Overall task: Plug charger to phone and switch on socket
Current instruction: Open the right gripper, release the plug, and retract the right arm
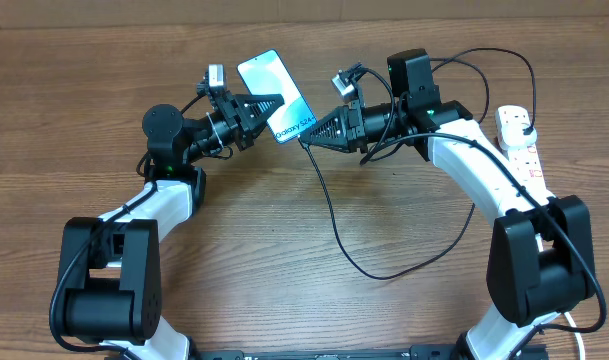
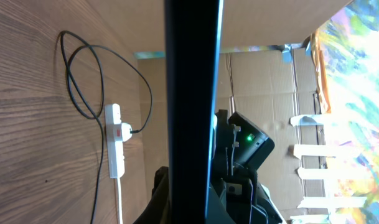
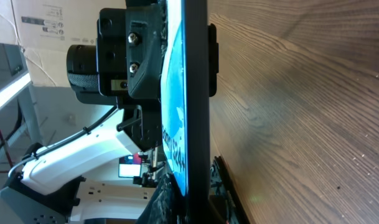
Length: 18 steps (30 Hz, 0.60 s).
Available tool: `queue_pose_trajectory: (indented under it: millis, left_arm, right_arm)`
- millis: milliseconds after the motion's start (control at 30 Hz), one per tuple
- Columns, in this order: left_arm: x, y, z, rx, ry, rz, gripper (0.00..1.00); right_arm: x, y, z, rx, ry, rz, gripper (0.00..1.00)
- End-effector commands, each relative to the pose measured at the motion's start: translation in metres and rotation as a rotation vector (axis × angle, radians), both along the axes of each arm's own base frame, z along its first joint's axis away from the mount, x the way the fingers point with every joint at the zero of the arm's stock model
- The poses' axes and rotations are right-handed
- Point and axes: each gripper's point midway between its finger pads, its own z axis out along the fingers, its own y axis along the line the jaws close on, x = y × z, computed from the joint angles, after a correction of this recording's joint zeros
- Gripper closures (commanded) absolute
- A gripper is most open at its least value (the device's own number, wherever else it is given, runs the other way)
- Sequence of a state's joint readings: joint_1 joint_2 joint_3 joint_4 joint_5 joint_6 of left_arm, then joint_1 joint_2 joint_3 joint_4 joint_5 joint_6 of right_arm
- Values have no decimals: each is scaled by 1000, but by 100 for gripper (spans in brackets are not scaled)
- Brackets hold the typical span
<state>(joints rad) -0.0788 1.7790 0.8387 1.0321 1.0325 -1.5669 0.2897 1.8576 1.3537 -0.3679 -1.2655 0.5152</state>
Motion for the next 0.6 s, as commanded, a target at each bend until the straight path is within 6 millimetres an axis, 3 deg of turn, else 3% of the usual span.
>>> queue_pose_trajectory:
  millis: [0,567]
  left_arm:
    - [-42,-35,6,32,-79,-252,96]
    - [-50,-41,5,32,-72,-293,96]
  right_arm:
    - [17,-4,-1,-58,-30,-89,96]
    - [32,-5,1,-76,-38,-157,96]
